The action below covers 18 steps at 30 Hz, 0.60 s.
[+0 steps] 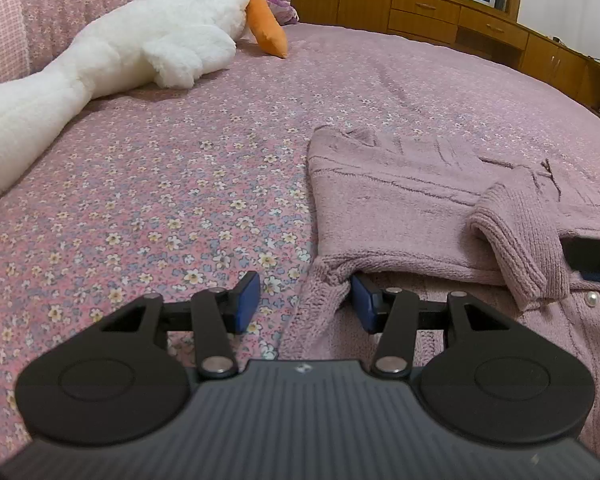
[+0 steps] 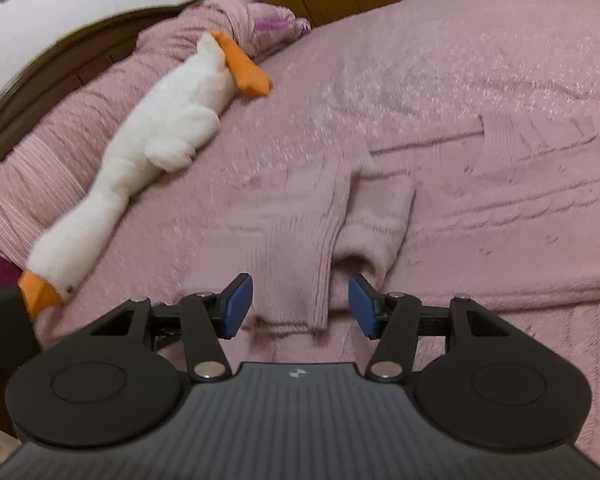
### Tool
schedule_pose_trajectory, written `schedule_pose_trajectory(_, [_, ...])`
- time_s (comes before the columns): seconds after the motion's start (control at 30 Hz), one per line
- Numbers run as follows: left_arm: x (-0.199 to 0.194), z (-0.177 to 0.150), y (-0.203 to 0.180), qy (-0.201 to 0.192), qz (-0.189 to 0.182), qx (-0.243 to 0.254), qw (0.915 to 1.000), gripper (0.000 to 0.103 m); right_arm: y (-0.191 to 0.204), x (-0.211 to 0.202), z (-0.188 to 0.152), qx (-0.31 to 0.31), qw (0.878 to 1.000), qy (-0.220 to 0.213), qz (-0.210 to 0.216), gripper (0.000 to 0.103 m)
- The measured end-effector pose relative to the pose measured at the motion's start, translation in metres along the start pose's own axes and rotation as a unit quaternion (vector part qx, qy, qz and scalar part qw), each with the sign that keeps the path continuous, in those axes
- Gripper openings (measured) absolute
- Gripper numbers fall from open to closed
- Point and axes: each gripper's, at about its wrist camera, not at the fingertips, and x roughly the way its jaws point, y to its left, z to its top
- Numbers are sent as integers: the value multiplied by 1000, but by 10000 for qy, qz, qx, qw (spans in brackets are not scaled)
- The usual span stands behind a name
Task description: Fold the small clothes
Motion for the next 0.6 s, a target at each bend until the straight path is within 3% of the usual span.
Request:
schedule_pose_trajectory(0.4, [0,0,0,14,13,21,10000,51,4,28,-14,-41,9999,143,-24,59])
schedule_pose_trajectory(0.47, [0,0,0,15,11,15,10000,51,5,30,-14,-114,9999,115,-31,47])
schedule_pose_trajectory(0.53, [0,0,-1,17,16,21,10000,51,5,29,-13,-147,9998,97,-19,25])
schedule_pose_trajectory(0.6, [0,0,-1,21,22,35,10000,51,3,26,-12,-135,9999,38,49,12])
